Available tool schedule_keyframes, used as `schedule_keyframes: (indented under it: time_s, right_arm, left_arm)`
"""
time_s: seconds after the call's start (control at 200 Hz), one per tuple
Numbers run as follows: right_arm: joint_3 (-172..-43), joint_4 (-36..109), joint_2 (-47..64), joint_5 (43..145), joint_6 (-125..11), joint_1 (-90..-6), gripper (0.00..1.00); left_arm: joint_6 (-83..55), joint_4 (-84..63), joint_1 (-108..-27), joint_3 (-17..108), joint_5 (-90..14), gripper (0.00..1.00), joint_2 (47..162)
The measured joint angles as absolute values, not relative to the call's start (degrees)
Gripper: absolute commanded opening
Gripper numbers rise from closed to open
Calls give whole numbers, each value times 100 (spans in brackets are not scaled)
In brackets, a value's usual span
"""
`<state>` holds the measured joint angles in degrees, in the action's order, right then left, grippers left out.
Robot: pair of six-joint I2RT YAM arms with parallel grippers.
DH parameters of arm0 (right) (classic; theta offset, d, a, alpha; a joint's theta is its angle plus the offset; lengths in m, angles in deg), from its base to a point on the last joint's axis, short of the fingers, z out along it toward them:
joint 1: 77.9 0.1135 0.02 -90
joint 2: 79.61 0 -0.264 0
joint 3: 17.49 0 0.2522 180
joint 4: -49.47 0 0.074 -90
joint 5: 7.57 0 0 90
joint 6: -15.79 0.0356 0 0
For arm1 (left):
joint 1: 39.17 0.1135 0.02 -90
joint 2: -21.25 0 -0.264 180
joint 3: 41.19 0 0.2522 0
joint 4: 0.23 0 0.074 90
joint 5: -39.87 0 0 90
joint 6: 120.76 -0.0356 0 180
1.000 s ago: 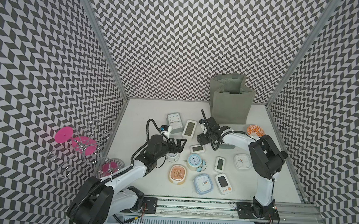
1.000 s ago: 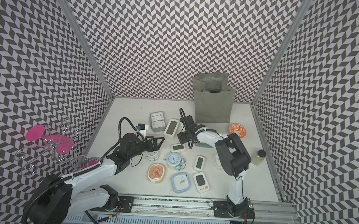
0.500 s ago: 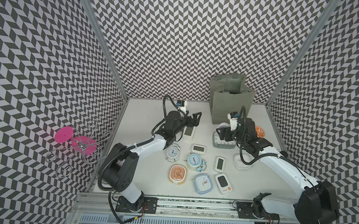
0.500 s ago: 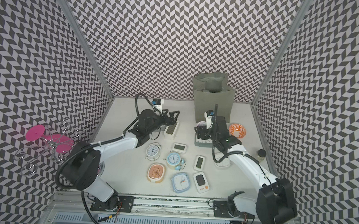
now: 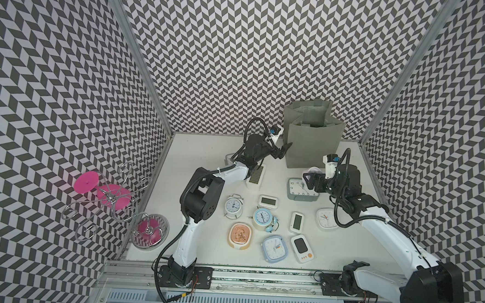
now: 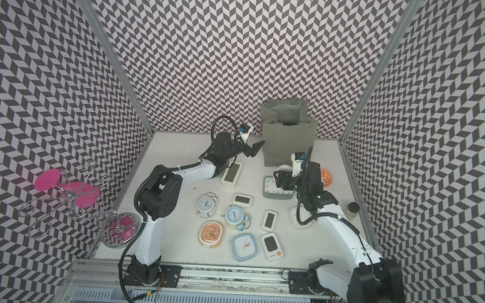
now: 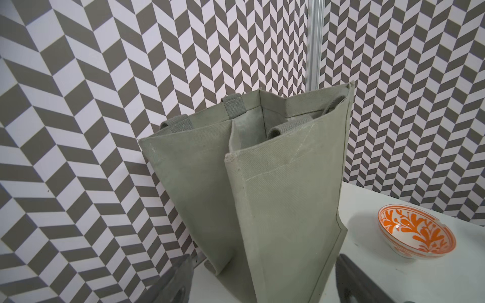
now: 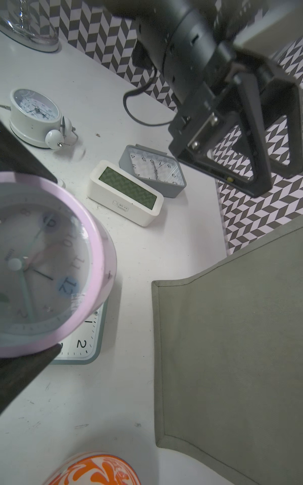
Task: Put the alarm clock into the canvas bag
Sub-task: Adjust the canvas bag at the center of the board, then place the alarm at the canvas bag.
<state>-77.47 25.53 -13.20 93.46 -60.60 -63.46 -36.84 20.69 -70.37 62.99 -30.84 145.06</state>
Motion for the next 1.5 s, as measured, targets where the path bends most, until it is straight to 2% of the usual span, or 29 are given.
schedule_keyframes:
  time_s: [0.065,0.295,0.566,0.671,0.796,1.096,1.497]
  right_arm:
    - [-7749,2551,-1357,9385,-6060,-6346,67]
    - [-7935,2422,-1482,9440,-6034,-6346,65]
    - [-8660,2247,-1726,9424,-6023,-6346,64]
    - [-9084,2208,-1753,9359,-6023,-6346,63]
    - [-9736,2193,-1593,9228,-6093,-6346,63]
    - [-11576,2186,-205,8871,-6377,-6346,62]
    - [-12785,1686,1469,8688,-6790,-6213,62]
  left_arm:
    - [-3807,2093,-7013,6458,-3001,71,14661]
    - [-4097,2202,-6960,7311,-2716,63,15339]
    - [-4084,2248,-6952,7890,-2295,23,15778]
    - [-4115,2414,-6943,7816,-1969,0,15763]
    - [-4180,2718,-6956,7263,-1726,0,15560]
    - [-5074,3986,-7067,4662,-2002,0,14305]
    - [-5796,4600,-7684,3626,-2710,0,13857]
